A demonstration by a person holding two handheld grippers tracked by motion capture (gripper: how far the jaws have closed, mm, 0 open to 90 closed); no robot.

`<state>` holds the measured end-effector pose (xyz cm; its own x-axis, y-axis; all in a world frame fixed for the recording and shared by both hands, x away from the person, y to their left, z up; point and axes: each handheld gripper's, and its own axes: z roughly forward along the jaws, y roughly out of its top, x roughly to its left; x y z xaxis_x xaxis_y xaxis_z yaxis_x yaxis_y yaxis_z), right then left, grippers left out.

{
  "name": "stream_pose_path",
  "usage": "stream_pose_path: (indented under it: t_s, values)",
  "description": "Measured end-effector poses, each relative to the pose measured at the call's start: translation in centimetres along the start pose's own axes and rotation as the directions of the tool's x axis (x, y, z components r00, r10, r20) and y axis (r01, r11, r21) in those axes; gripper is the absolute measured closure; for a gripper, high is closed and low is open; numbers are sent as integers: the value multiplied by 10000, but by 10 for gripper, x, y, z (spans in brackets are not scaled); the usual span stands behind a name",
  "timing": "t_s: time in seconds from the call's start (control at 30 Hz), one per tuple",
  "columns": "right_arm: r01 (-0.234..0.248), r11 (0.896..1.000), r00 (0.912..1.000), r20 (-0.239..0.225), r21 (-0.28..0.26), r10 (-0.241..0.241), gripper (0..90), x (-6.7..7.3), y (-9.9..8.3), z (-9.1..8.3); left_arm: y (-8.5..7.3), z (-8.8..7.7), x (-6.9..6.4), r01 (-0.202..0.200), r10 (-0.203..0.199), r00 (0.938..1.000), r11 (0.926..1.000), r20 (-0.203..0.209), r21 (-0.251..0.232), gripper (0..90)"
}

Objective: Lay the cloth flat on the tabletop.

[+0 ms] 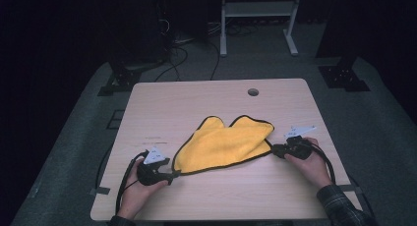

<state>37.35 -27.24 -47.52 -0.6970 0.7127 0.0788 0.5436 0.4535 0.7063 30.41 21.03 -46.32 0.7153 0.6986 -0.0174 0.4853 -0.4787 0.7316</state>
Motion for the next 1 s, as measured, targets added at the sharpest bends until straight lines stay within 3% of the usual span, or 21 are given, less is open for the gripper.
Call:
stream_pose_path:
  t_s: [0.23, 0.3, 0.63, 0.77, 0.8, 0.93, 1.0]
  values:
    - [-26, 10000, 10000, 11, 54, 26, 783, 0, 0, 0, 1, 14, -4, -440, 451, 9985, 9984, -305, 346, 281]
    - [3, 10000, 10000, -14, 48, -3, 787, 0, 0, 0, 0, 16, -4, -388, 394, 9991, 9985, -137, 398, 305]
    - [33, 9998, 10000, -85, 191, -32, 840, 3, 0, -2, 3, 15, -1, -331, 326, 9994, 9987, 128, 381, 761]
    - [41, 9997, 9999, -133, 256, -38, 855, 5, 1, -3, 5, 15, 0, -151, 149, 9999, 9984, 41, 540, 797]
    - [134, 9996, 9998, -171, 263, -130, 857, 6, 1, -5, 5, 14, 0, 44, -51, 9999, 9985, 120, 539, 798]
    - [33, 10000, 9994, -358, -70, -36, 860, 6, 4, -17, 7, 9, 1, 238, -243, 9995, 9995, 211, 226, 799]
    - [-45, 9988, 9989, -475, -488, 22, 861, 5, 6, -25, 13, -1, 2, 318, -310, 9992, 9990, 250, -320, 800]
